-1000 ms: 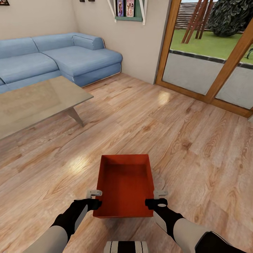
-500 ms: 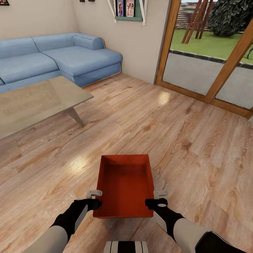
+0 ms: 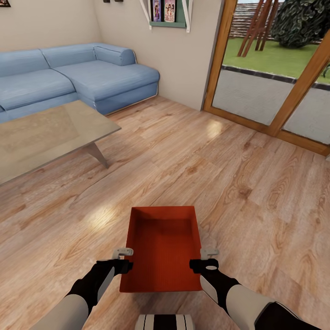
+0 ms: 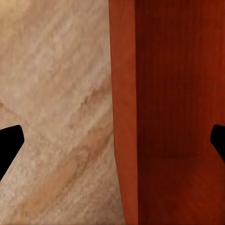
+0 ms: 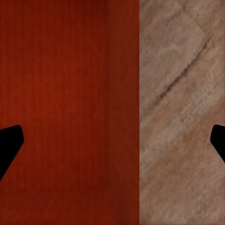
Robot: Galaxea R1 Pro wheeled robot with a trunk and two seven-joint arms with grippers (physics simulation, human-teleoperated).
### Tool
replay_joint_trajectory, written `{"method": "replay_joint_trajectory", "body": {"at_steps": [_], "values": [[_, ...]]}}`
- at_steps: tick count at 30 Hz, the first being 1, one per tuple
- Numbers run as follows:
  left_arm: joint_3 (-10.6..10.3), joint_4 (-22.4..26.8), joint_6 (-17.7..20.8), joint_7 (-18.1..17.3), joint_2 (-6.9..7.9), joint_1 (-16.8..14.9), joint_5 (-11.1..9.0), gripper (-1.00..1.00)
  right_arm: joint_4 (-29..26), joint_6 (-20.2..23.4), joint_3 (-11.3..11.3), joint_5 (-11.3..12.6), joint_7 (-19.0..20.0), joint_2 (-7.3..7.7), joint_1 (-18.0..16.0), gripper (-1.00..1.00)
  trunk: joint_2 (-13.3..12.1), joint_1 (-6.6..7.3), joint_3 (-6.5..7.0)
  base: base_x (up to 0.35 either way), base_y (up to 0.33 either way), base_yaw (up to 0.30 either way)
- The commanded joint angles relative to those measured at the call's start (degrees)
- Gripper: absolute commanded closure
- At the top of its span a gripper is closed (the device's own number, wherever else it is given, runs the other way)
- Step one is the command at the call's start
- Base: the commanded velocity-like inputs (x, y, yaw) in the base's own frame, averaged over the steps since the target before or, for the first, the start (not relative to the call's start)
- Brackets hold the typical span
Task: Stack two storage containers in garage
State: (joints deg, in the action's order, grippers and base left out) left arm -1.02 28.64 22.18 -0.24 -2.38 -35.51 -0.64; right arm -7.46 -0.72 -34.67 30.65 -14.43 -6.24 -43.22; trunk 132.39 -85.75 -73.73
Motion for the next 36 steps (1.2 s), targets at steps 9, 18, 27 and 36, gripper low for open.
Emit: {"method": "replay_joint_trajectory", "body": {"at_steps": [9, 18, 27, 36], "values": [[-0.1, 0.1, 0.3, 0.0, 0.01, 0.0, -0.1, -1.00, 0.0, -0.1, -0.5, 0.5, -0.3, 0.00, 0.0, -1.00, 0.0, 0.01, -0.04, 0.001, 0.000, 0.000], [0.1, 0.1, 0.3, 0.0, 0.00, 0.0, -0.1, -1.00, 0.0, -0.1, -0.5, 0.5, -0.3, 0.00, 0.0, -1.00, 0.0, 0.01, -0.04, 0.000, 0.000, 0.000], [0.3, 0.1, 0.3, 0.0, 0.00, 0.0, -0.4, -1.00, 0.0, -0.1, -0.5, 0.5, -0.3, 0.00, 0.0, -1.00, 0.0, 0.01, -0.04, 0.000, 0.000, 0.000], [0.3, 0.1, 0.3, 0.0, 0.00, 0.0, -0.4, -1.00, 0.0, -0.1, -0.5, 0.5, -0.3, 0.00, 0.0, -1.00, 0.0, 0.01, -0.04, 0.000, 0.000, 0.000]]}}
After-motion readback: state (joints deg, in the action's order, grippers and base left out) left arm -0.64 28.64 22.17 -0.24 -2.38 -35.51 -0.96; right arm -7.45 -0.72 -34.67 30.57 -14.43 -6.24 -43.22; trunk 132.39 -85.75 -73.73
